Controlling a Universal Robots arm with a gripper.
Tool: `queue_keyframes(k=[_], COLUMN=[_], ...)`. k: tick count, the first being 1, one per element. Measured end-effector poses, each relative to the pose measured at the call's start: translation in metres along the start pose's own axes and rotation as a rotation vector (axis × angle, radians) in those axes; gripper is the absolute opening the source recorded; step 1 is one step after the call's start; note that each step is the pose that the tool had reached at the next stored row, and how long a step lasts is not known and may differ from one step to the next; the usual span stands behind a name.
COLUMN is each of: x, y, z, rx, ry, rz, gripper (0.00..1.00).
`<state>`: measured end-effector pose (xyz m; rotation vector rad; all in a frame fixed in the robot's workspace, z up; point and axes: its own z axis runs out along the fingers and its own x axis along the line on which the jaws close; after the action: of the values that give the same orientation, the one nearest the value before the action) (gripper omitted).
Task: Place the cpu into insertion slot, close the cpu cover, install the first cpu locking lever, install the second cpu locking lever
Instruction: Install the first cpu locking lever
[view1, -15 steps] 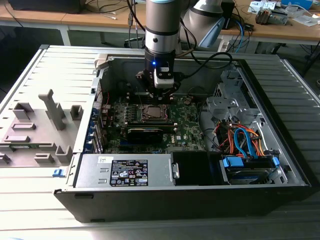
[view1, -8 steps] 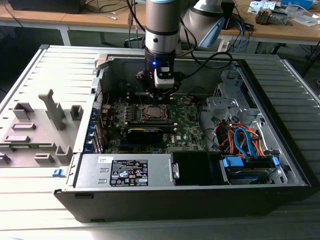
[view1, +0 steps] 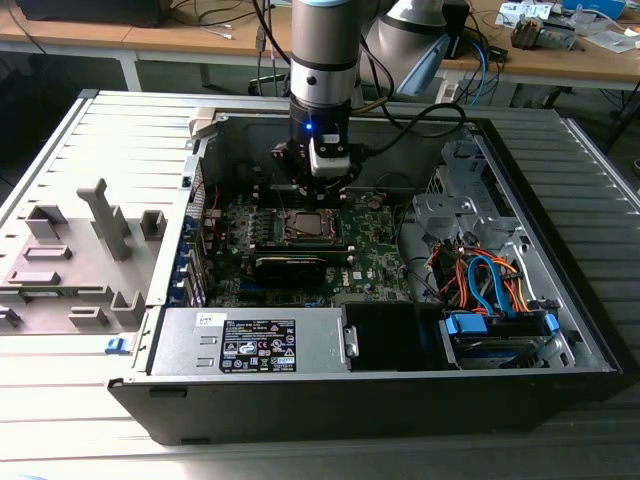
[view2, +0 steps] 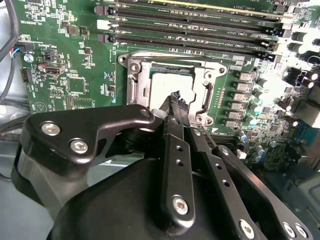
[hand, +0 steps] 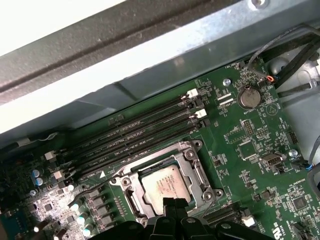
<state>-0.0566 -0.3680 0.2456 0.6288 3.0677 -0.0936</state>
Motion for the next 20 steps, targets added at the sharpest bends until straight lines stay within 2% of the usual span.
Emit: queue_keyframes(k=[20], x=[0.0], y=[0.0], z=[0.0], rx=[-0.0006], ry=[-0.0015], rz=[-0.027], gripper=[0.11])
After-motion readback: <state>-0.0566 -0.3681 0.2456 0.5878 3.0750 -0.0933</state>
